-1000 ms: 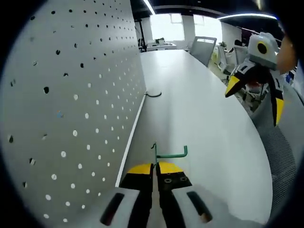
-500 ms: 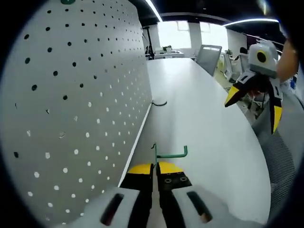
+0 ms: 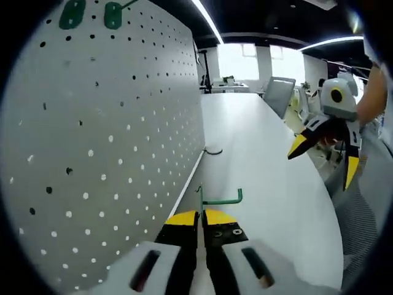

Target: Insert the hook assembly into the mounting plate slot until the hook locks in place.

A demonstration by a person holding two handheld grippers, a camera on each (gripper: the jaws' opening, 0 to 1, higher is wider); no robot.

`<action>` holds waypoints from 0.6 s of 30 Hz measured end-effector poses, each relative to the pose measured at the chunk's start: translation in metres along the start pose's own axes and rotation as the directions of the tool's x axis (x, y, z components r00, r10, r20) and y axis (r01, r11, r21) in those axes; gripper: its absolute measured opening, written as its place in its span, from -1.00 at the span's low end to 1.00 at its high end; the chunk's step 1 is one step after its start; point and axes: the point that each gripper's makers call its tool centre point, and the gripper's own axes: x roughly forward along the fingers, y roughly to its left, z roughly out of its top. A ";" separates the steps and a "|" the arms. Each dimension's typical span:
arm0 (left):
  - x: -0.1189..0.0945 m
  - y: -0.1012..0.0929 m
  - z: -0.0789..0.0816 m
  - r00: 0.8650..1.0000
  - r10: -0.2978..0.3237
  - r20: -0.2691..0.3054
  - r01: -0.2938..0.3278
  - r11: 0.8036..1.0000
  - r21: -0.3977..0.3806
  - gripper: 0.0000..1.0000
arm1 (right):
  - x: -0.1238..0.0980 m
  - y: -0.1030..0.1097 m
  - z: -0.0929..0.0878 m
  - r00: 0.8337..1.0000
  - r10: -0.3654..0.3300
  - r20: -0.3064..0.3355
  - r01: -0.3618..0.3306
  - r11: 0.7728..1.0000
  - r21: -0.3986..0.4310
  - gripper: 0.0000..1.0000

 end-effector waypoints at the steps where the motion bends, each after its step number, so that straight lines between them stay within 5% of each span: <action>1: -0.001 0.000 0.001 1.000 0.004 0.005 -0.004 1.000 -0.002 -0.95 | 0.000 0.000 0.001 1.000 0.000 0.002 0.000 1.000 0.001 0.33; 18: -0.017 -0.004 0.016 0.994 0.059 0.097 -0.053 0.997 -0.059 -0.95 | 0.000 0.003 0.006 1.000 0.016 0.026 -0.016 1.000 0.002 0.32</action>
